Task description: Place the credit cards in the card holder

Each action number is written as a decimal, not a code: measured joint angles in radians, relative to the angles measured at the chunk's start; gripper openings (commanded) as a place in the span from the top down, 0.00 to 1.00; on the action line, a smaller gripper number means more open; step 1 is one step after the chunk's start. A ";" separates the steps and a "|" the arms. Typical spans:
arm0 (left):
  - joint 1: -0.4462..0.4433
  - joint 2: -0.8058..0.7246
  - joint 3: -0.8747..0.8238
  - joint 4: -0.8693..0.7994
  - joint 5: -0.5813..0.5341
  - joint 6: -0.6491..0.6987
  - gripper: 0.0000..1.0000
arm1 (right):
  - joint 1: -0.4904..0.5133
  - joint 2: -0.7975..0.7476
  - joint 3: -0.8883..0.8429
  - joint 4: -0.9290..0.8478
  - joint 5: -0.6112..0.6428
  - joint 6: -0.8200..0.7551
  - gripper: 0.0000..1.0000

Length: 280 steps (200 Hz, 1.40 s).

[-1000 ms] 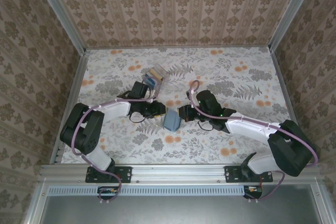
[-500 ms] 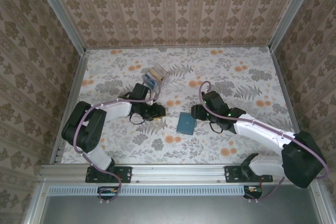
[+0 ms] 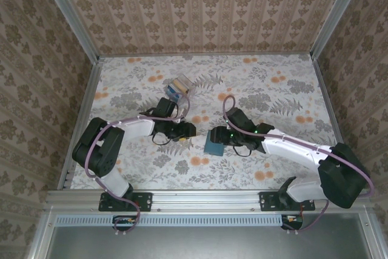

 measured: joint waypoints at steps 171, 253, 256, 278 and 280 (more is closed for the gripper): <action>-0.058 0.017 -0.034 0.127 0.067 -0.035 0.58 | 0.016 0.176 -0.055 0.048 0.108 0.213 0.65; -0.094 0.076 -0.039 0.187 0.081 -0.072 0.78 | 0.008 0.175 -0.068 0.099 0.071 0.223 0.76; -0.095 0.077 -0.039 0.188 0.082 -0.072 0.78 | 0.008 0.175 -0.068 0.099 0.071 0.223 0.75; -0.099 0.079 -0.040 0.189 0.080 -0.078 0.82 | 0.008 0.176 -0.068 0.099 0.067 0.210 0.73; -0.099 0.079 -0.040 0.190 0.080 -0.077 0.83 | 0.008 0.176 -0.068 0.099 0.066 0.209 0.73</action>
